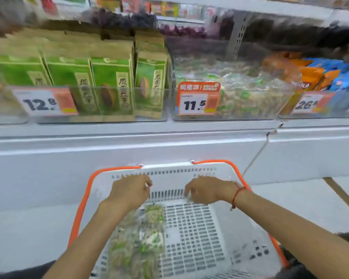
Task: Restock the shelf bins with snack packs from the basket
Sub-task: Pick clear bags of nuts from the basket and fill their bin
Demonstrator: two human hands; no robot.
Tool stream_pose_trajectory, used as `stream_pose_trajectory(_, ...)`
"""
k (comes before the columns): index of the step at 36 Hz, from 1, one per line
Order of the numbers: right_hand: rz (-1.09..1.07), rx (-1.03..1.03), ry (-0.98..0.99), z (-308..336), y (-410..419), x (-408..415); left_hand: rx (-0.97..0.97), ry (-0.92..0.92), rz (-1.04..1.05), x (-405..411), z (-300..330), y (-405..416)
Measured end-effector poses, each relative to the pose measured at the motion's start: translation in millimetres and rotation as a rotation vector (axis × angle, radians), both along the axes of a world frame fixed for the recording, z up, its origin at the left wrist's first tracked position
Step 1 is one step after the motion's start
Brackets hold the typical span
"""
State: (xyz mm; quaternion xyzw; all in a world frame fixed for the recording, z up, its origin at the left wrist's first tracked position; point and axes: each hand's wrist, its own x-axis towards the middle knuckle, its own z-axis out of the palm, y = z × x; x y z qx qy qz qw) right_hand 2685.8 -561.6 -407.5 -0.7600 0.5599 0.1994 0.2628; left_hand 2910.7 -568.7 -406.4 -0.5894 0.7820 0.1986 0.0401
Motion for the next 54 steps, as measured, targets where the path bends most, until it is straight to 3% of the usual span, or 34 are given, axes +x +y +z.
stream_pose_trajectory(5,-0.071,0.239,-0.077,-93,15,20,0.365,-0.120,0.097,44,-100,17)
stream_pose_trajectory(7,-0.194,0.282,-0.152,-129,23,30,0.415,-0.115,0.136,53,-128,30)
stream_pose_trajectory(11,-0.667,0.299,-0.414,-180,34,59,0.235,-0.065,0.165,61,-165,52)
stream_pose_trajectory(14,-0.942,0.296,-0.495,-211,27,73,0.266,0.065,0.144,60,-181,51)
stream_pose_trajectory(17,-1.046,0.313,-0.501,-223,12,78,0.238,0.103,0.191,55,-189,42)
stream_pose_trajectory(21,-1.132,0.278,-0.558,-227,-3,81,0.249,-0.041,0.100,45,-198,27)
stream_pose_trajectory(24,-1.194,0.314,-0.593,-224,-7,80,0.106,-0.067,0.107,39,-202,19)
stream_pose_trajectory(28,-1.170,0.276,-0.620,-219,-9,70,-0.057,0.040,0.251,32,-189,11)
stream_pose_trajectory(30,-1.131,0.250,-0.698,-212,-9,56,-0.065,0.214,0.346,35,-181,5)
stream_pose_trajectory(34,-1.144,0.232,-0.826,-177,-13,16,0.265,0.872,0.633,30,-150,-8)
stream_pose_trajectory(36,-1.035,0.287,-0.841,-148,-17,-5,0.438,1.027,0.714,24,-134,-10)
stream_pose_trajectory(40,-0.830,0.327,-0.781,-82,-26,-34,0.602,1.177,0.665,15,-111,-7)
stream_pose_trajectory(47,-0.685,0.106,-0.730,0,-23,-40,0.764,1.350,0.732,-2,-78,0)
stream_pose_trajectory(54,-0.482,0.012,-0.643,50,-8,-42,0.685,1.287,0.713,-23,-29,1)
